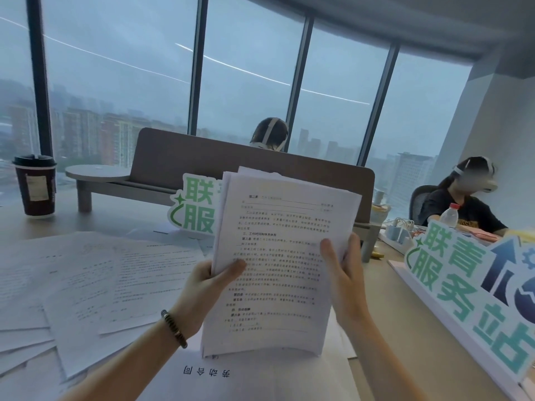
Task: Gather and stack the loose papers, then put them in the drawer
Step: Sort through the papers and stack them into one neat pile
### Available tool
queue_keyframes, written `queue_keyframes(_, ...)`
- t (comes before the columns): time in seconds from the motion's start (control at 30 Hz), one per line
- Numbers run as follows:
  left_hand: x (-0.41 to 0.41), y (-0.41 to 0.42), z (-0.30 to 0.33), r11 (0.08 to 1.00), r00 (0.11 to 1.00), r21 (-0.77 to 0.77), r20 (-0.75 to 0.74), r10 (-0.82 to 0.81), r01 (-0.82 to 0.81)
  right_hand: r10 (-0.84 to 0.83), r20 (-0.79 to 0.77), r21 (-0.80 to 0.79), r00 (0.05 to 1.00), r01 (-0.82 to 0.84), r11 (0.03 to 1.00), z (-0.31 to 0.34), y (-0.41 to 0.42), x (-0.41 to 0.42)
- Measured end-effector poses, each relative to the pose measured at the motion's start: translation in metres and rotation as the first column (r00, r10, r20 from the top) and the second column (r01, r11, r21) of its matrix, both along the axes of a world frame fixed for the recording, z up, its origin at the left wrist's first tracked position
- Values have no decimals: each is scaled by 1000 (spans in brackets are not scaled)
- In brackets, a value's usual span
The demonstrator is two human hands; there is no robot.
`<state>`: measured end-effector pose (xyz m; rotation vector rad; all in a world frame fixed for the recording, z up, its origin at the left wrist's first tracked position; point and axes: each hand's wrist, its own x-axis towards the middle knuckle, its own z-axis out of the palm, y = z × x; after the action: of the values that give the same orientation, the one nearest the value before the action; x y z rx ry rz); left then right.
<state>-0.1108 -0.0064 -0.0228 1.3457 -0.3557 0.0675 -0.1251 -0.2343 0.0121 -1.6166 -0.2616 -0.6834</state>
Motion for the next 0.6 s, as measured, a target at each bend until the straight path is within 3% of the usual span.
queue_keyframes(0.17, 1, -1, -2, 999, 999, 2, 16, -32, 32, -2, 152, -46, 988, 9, 999, 44, -6, 0)
queue_keyframes(0.27, 0, -3, -3, 999, 999, -5, 26, -43, 43, -50, 253, -177, 966, 98, 979, 61, -4, -1)
queue_keyframes(0.4, 0, -1, -2, 998, 998, 1, 28, -64, 64, -164, 272, -374, 948, 261, 890, 65, -2, 7)
queue_keyframes(0.6, -1, -1, -2, 997, 997, 9, 22, -73, 72, -204, 377, -401, 903, 357, 844, 67, -4, 11)
